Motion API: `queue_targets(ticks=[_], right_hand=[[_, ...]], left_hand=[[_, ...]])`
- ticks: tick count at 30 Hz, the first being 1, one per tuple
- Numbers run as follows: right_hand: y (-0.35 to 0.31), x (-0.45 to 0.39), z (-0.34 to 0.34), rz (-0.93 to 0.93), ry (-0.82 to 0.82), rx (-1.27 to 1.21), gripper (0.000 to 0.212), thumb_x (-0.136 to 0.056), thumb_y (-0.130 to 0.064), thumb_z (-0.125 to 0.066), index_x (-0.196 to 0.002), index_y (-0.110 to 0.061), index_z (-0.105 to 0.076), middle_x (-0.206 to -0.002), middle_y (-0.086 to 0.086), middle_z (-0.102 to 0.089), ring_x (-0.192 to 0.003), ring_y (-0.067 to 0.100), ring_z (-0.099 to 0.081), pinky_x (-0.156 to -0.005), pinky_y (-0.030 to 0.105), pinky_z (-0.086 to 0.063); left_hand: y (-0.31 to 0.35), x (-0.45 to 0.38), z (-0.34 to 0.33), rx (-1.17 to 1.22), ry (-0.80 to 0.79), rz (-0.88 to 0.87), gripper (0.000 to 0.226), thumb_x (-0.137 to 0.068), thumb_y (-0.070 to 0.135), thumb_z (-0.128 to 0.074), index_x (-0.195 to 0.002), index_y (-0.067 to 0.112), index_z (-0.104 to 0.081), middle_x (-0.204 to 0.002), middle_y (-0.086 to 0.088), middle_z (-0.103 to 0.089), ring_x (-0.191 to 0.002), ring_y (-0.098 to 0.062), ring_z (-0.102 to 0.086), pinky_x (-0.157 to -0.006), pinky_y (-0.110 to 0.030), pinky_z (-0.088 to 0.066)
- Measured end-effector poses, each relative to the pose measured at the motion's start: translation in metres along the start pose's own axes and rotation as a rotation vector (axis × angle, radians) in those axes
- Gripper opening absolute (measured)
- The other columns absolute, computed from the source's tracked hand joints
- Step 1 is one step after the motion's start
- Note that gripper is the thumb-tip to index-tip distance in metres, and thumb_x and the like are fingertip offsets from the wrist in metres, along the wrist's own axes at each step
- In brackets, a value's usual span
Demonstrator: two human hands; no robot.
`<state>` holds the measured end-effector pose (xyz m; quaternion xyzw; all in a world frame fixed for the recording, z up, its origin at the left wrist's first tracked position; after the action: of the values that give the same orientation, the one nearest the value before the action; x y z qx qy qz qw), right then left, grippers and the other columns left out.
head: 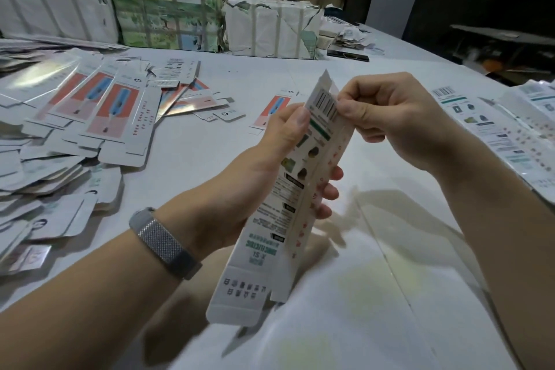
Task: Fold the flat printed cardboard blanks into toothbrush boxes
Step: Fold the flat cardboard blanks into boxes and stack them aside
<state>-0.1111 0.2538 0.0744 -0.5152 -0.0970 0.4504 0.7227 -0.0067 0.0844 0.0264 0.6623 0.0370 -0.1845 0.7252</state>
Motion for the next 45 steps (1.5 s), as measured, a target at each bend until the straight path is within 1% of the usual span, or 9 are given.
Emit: queue_targets(ticks=[2, 5, 10, 14, 22, 26, 32, 38, 45], right_hand=[[0.001, 0.0, 0.002, -0.006, -0.011, -0.027, 0.02, -0.089, -0.019, -0.058, -0.072, -0.008, -0.061, -0.062, 0.006, -0.049, -0.053, 0.012, -0.027, -0.05, 0.021, -0.025], [0.001, 0.0, 0.007, -0.011, -0.039, -0.053, 0.018, -0.089, -0.015, -0.055, -0.073, -0.007, -0.06, -0.057, -0.009, -0.054, -0.051, 0.009, -0.03, -0.05, 0.018, -0.028], [0.005, -0.002, 0.0, -0.028, 0.028, -0.019, 0.019, -0.088, -0.019, -0.059, -0.074, -0.006, -0.055, -0.061, -0.01, -0.062, -0.054, 0.008, -0.037, -0.05, 0.021, -0.03], [0.003, -0.002, -0.019, 0.062, 0.196, -0.104, 0.015, -0.089, -0.018, -0.061, -0.078, -0.011, -0.052, -0.062, -0.009, -0.058, -0.058, 0.01, -0.041, -0.05, 0.027, -0.032], [0.006, -0.004, -0.046, -0.026, 0.337, -0.557, 0.01, -0.097, -0.012, -0.057, -0.104, -0.017, -0.053, -0.093, 0.02, -0.047, -0.086, 0.034, -0.046, -0.07, 0.042, -0.041], [0.009, -0.005, -0.049, -0.032, 0.318, -0.591, 0.008, -0.093, -0.018, -0.06, -0.099, -0.014, -0.057, -0.082, 0.007, -0.063, -0.077, 0.023, -0.064, -0.064, 0.034, -0.053], [0.013, -0.005, -0.054, -0.024, 0.252, -0.399, 0.015, -0.091, -0.028, -0.06, -0.102, -0.03, -0.07, -0.098, 0.012, -0.063, -0.08, 0.027, -0.065, -0.072, 0.064, -0.045], [0.015, -0.004, -0.054, -0.051, 0.239, -0.45, 0.014, -0.092, -0.025, -0.058, -0.095, -0.02, -0.07, -0.088, 0.003, -0.071, -0.081, 0.025, -0.064, -0.074, 0.06, -0.043], [0.017, -0.006, -0.047, 0.028, 0.271, -0.499, 0.007, -0.085, -0.011, -0.063, -0.087, -0.013, -0.07, -0.083, 0.003, -0.072, -0.082, 0.023, -0.066, -0.077, 0.034, -0.055]], left_hand=[[-0.003, 0.009, -0.006, 0.079, 0.036, 0.127, 0.079, -0.09, 0.071, -0.039, -0.137, 0.008, -0.044, -0.091, -0.021, -0.064, -0.071, -0.013, -0.072, -0.064, -0.022, -0.056], [-0.006, 0.028, -0.008, 0.124, -0.103, 0.12, 0.055, -0.102, 0.042, -0.043, -0.143, 0.005, -0.041, -0.075, -0.021, -0.059, -0.047, -0.008, -0.065, -0.047, -0.012, -0.048], [0.001, 0.015, -0.013, 0.248, 0.218, 0.269, 0.051, -0.09, 0.052, -0.052, -0.135, 0.04, -0.032, -0.086, -0.008, -0.075, -0.066, -0.028, -0.072, -0.055, -0.036, -0.058], [0.0, 0.012, -0.009, 0.261, 0.281, 0.14, 0.051, -0.099, 0.039, -0.051, -0.138, 0.061, -0.028, -0.089, -0.007, -0.074, -0.071, -0.029, -0.071, -0.059, -0.04, -0.059], [0.005, 0.013, -0.005, 0.308, 0.225, 0.103, 0.048, -0.104, 0.025, -0.04, -0.144, 0.05, -0.03, -0.099, -0.009, -0.073, -0.094, -0.033, -0.073, -0.069, -0.047, -0.061], [0.002, 0.012, -0.006, 0.426, 0.215, 0.147, 0.039, -0.102, 0.018, -0.046, -0.134, 0.039, -0.037, -0.099, -0.011, -0.072, -0.092, -0.033, -0.07, -0.081, -0.057, -0.057], [-0.001, 0.01, -0.01, 0.468, 0.294, 0.105, 0.031, -0.104, 0.018, -0.045, -0.13, 0.032, -0.035, -0.117, -0.019, -0.069, -0.109, -0.045, -0.065, -0.066, -0.041, -0.059], [-0.002, 0.012, -0.007, 0.433, 0.272, 0.11, 0.026, -0.105, 0.02, -0.043, -0.126, 0.034, -0.037, -0.105, -0.014, -0.072, -0.1, -0.04, -0.07, -0.063, -0.038, -0.059], [-0.003, 0.012, -0.014, 0.444, 0.254, 0.086, 0.034, -0.1, 0.023, -0.047, -0.125, 0.044, -0.035, -0.094, -0.009, -0.073, -0.082, -0.026, -0.071, -0.059, -0.033, -0.058]])
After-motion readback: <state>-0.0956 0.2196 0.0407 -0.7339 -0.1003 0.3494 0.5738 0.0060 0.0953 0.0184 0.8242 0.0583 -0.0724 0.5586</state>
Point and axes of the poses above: each hand's wrist, its own x-axis away from the middle knuckle, its own z-axis out of the back of the hand, y = z × x, the point moved 1 cm from there along -x, towards the middle knuckle
